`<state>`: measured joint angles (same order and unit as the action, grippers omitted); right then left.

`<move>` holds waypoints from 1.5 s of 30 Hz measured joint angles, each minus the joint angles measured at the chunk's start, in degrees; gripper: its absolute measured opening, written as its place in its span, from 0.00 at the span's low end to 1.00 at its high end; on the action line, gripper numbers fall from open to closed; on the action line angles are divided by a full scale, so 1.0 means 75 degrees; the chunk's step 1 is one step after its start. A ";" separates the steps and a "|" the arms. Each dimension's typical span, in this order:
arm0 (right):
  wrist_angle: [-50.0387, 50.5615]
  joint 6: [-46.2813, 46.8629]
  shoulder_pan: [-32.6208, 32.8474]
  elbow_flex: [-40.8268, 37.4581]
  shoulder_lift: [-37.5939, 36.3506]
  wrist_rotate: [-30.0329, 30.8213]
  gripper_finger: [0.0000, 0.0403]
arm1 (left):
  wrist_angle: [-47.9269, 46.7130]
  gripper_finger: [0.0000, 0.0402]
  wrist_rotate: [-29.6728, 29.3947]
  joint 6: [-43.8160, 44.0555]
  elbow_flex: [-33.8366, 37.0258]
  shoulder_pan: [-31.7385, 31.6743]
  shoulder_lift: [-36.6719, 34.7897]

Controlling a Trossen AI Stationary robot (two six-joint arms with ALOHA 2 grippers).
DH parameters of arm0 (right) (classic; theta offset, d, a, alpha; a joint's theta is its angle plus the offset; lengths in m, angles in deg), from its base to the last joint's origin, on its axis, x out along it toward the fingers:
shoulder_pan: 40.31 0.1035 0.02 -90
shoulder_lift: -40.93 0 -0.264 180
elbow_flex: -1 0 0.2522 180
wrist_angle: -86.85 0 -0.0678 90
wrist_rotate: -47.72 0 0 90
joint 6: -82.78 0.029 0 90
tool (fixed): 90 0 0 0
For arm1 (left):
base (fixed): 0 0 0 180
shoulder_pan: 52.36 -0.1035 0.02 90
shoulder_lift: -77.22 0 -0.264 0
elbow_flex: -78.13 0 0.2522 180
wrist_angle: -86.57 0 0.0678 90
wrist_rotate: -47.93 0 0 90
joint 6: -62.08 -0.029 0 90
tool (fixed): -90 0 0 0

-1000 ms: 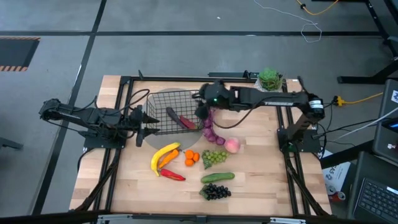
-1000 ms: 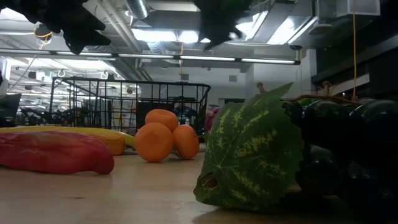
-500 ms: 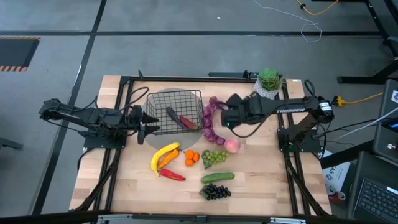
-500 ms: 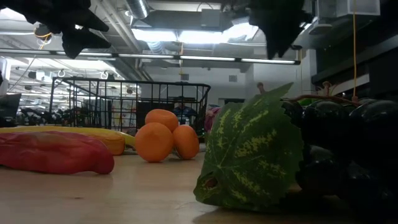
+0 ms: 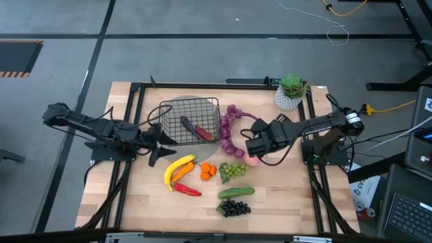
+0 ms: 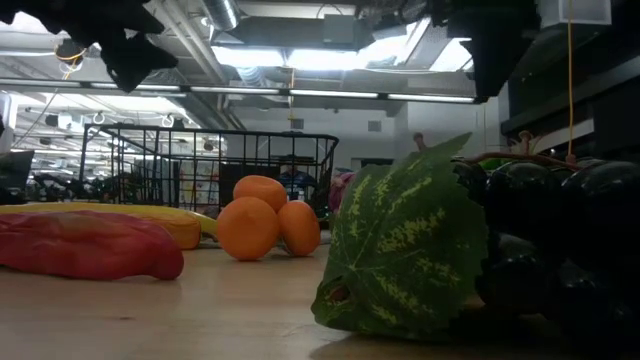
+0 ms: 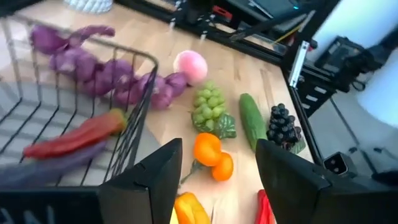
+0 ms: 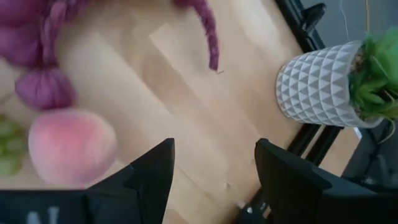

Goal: Build produce basket
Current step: Put the red chili pepper into the wire basket

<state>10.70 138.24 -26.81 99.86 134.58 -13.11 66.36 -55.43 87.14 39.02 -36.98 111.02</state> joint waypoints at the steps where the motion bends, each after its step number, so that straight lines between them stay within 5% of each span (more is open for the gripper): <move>1: -0.0029 -0.0125 0.0032 0.0000 0.0000 -0.0024 0.55 | 0.0087 0.50 -0.0023 -0.0131 0.0000 0.0033 0.0083; 11: -0.0030 -0.0559 0.0111 0.0000 0.0000 0.0212 0.55 | 0.0240 0.50 -0.0220 0.0442 0.0000 0.0072 0.0701; 16: -0.0023 -0.0837 0.0331 0.0000 0.0000 0.0166 0.55 | 0.0254 0.50 -0.1156 0.1315 0.0000 0.0144 0.1180; 23: -0.0015 -0.0499 0.0951 0.0000 0.0000 0.0148 0.55 | 0.1186 0.50 -0.0418 0.2216 -0.0061 0.0804 0.2067; 28: -0.0038 0.0392 0.1442 0.0001 0.0000 0.0149 0.55 | 0.0792 0.48 -0.0396 0.1992 -0.1013 0.1559 0.2927; 36: -0.0299 0.2445 0.2175 -0.0029 0.0000 0.0152 0.55 | -0.1910 0.44 -0.0866 0.2770 -0.2799 0.2311 0.4618; 45: -0.1463 0.2561 0.2633 -0.0709 0.0007 0.0138 0.55 | -0.1389 0.43 -0.0489 0.1366 -0.3144 0.3112 0.6498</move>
<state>-0.27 157.45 -7.07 94.55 134.63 -12.08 55.95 -59.09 97.39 15.44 -13.64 159.76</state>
